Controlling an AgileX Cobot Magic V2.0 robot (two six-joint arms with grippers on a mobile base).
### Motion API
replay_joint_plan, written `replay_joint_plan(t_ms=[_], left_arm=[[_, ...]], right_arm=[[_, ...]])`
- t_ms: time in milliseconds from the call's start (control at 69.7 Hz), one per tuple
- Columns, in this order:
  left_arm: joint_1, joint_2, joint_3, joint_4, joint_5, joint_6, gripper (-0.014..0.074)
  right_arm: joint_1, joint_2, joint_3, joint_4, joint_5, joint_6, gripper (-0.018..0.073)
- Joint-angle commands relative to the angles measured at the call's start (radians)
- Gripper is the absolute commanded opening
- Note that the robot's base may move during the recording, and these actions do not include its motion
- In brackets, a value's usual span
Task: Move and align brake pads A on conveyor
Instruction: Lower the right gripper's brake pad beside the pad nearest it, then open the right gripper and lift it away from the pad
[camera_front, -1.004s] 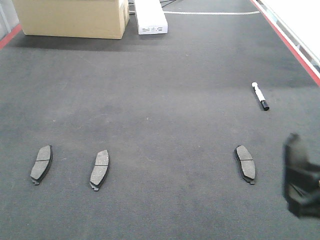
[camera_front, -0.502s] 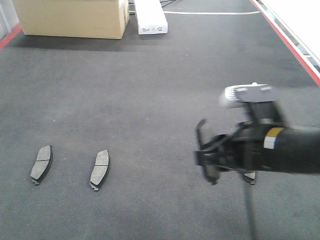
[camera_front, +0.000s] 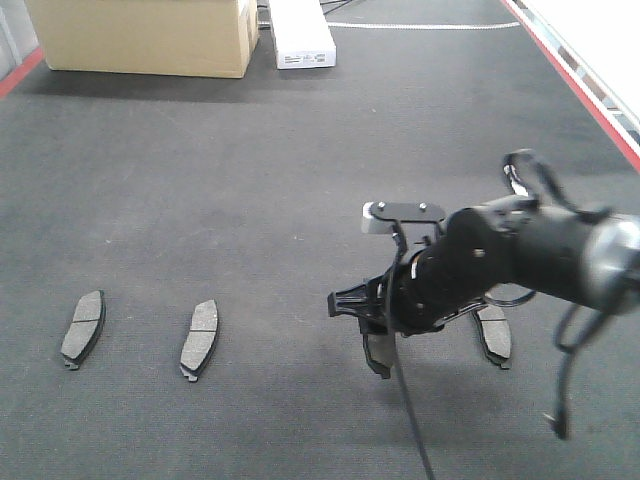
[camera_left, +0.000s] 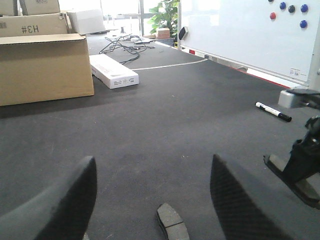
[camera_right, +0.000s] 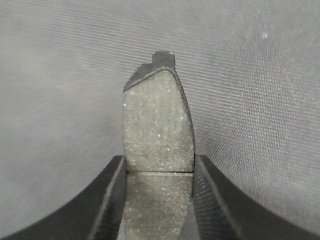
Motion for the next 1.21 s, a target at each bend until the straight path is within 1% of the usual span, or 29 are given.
replay_joint_plan(t_ms=[0,57,459,559,631,803,904,976,1076,1133,1191], left_arm=[[-0.003,0.005,-0.024,0.002,-0.081,-0.002,0.048],[-0.003,0.005,-0.024,0.002,-0.081,-0.002,0.048],[-0.003,0.005,-0.024,0.002,-0.081,-0.002,0.048],[-0.003,0.005,-0.024,0.002,-0.081,-0.002,0.048],[-0.003,0.005,-0.024,0.002,-0.081,-0.002,0.048],[-0.003,0.005,-0.024,0.002,-0.081,-0.002,0.048],[-0.003,0.005,-0.024,0.002,-0.081,-0.002,0.048],[-0.003,0.005,-0.024,0.002,-0.081,-0.002,0.048],[-0.003,0.005,-0.024,0.002,-0.081,-0.002,0.048],[-0.003,0.005,-0.024,0.002,-0.081,-0.002,0.048],[-0.003,0.005,-0.024,0.002,-0.081,-0.002,0.048]], right_arm=[[-0.005,-0.006,-0.058,-0.063,-0.013,0.069,0.0067],[-0.005,0.009,-0.07,-0.096,-0.008,0.096,0.0068],[-0.005,0.072,-0.08,-0.104,-0.007,0.111,0.0092],[-0.005,0.089,-0.08,-0.123,-0.037,0.111,0.0127],[-0.005,0.099,-0.087,-0.137,-0.037,0.111,0.0172],[-0.005,0.101,-0.103,-0.141,-0.024,0.111,0.033],[-0.005,0.095,-0.107,-0.141,-0.014,0.114,0.0396],[-0.005,0.083,-0.107,-0.141,-0.014,0.116,0.0414],[-0.005,0.046,-0.107,-0.145,-0.01,0.116,0.0414],[-0.005,0.015,-0.107,-0.158,-0.002,0.116,0.0414],[-0.005,-0.022,-0.107,-0.192,0.009,0.116,0.0414]])
